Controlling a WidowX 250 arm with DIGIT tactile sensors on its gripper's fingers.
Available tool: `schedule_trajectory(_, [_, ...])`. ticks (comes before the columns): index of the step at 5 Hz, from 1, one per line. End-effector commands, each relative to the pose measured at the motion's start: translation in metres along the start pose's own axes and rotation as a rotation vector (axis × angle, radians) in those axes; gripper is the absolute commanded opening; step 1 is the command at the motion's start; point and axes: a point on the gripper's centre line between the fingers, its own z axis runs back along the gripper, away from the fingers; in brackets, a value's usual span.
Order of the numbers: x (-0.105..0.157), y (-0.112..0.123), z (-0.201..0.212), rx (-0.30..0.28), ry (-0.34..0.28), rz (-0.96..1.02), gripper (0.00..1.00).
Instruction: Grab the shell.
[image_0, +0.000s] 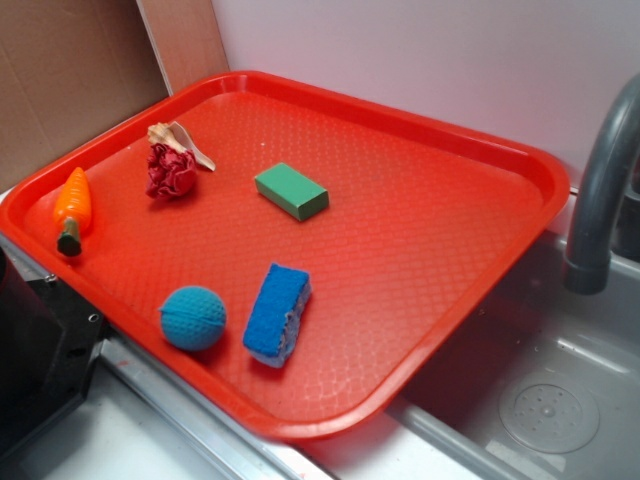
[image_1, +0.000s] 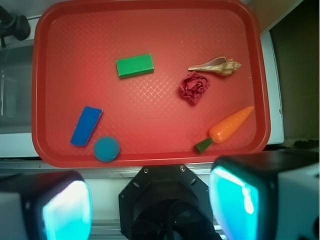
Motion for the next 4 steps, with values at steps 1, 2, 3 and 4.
schedule_trajectory(1, [0.0, 0.0, 0.0, 0.0, 0.0, 0.0, 1.0])
schedule_trajectory(2, [0.029, 0.034, -0.039, 0.023, 0.074, 0.251, 1.0])
schedule_trajectory(3, [0.058, 0.075, -0.079, -0.018, 0.059, 0.503, 1.0])
schedule_trajectory(4, [0.076, 0.099, -0.104, 0.005, -0.06, 0.692, 1.0])
